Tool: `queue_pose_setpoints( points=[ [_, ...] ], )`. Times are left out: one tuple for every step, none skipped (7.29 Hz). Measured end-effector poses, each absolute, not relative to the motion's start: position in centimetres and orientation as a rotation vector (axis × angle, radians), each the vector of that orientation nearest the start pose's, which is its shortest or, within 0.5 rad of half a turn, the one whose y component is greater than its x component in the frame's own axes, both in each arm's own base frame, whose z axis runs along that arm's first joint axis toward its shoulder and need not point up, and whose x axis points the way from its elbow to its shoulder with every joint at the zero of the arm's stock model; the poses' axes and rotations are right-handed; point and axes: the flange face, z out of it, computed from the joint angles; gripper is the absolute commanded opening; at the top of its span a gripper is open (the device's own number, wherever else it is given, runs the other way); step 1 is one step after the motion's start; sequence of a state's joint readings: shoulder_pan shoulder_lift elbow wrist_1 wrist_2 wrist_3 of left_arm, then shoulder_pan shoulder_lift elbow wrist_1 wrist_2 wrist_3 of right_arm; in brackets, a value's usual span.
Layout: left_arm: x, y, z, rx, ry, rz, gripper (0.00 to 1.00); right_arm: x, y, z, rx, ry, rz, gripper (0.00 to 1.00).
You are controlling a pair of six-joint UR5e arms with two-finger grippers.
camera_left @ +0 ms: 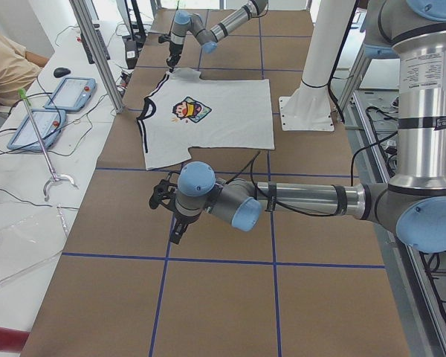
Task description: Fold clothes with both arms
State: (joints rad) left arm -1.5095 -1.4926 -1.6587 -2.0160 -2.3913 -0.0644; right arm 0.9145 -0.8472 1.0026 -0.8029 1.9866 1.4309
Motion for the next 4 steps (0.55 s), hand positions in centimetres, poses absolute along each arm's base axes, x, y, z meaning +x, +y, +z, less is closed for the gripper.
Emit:
queue_pose_setpoints(
  points=[
    [-3.1, -48.1, 59.9, 0.378, 0.831, 0.184, 1.00, -44.0, -69.0, 36.2, 0.107, -1.015, 0.542, 0.00],
    [-3.1, -48.1, 59.9, 0.379, 0.831, 0.184, 1.00, -46.6, -69.1, 32.3, 0.101, -1.025, 0.565, 0.00],
    [-3.1, -48.1, 59.9, 0.380, 0.831, 0.185, 1.00, -49.1, -69.4, 29.0, 0.099, -1.027, 0.590, 0.00],
    [-3.1, -48.1, 59.8, 0.380, 0.831, 0.185, 1.00, -51.6, -69.5, 26.8, 0.105, -1.019, 0.614, 0.00]
  ],
)
